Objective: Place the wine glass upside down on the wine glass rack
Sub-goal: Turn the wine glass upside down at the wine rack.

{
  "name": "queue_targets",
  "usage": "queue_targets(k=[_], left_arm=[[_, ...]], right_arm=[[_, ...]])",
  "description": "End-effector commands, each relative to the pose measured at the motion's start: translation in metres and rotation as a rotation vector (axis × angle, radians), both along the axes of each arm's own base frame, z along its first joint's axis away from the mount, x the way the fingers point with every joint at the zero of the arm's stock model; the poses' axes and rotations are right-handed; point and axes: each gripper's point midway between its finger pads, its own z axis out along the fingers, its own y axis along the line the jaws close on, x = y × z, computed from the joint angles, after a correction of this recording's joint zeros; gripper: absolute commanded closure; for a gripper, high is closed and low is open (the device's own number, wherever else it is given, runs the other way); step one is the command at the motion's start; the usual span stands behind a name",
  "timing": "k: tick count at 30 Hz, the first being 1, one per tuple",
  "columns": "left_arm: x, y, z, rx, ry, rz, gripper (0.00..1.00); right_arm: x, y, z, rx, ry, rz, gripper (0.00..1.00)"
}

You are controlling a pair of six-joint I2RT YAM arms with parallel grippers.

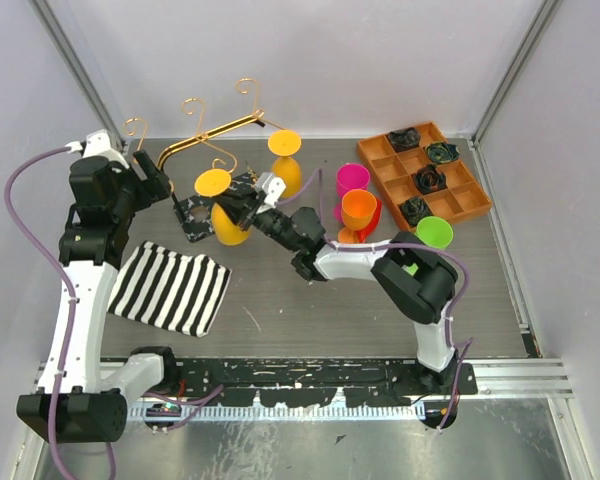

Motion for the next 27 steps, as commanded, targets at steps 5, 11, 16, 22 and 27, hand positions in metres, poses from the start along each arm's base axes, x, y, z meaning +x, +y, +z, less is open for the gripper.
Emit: queue_targets(k=[5, 11, 16, 22, 27], left_arm=[[0.003, 0.006, 0.013, -0.060, -0.071, 0.022, 0.14], [0.003, 0.011, 0.011, -0.080, -0.070, 0.029, 0.16], [0.004, 0.011, 0.010, -0.089, -0.071, 0.019, 0.16], [0.006, 0.010, 0.008, -0.099, -0.062, 0.005, 0.17], [0.009, 0.009, 0.005, -0.109, -0.047, -0.006, 0.19]], right_arm=[[0.018, 0.008, 0.044, 0.140, -0.103, -0.020, 0.99], [0.031, 0.015, 0.037, 0.158, -0.074, -0.040, 0.99], [0.044, 0.015, 0.032, 0.175, -0.049, -0.087, 0.99], [0.053, 0.011, 0.031, 0.196, -0.036, -0.122, 0.99], [0.059, 0.008, 0.030, 0.213, -0.040, -0.150, 0.99]])
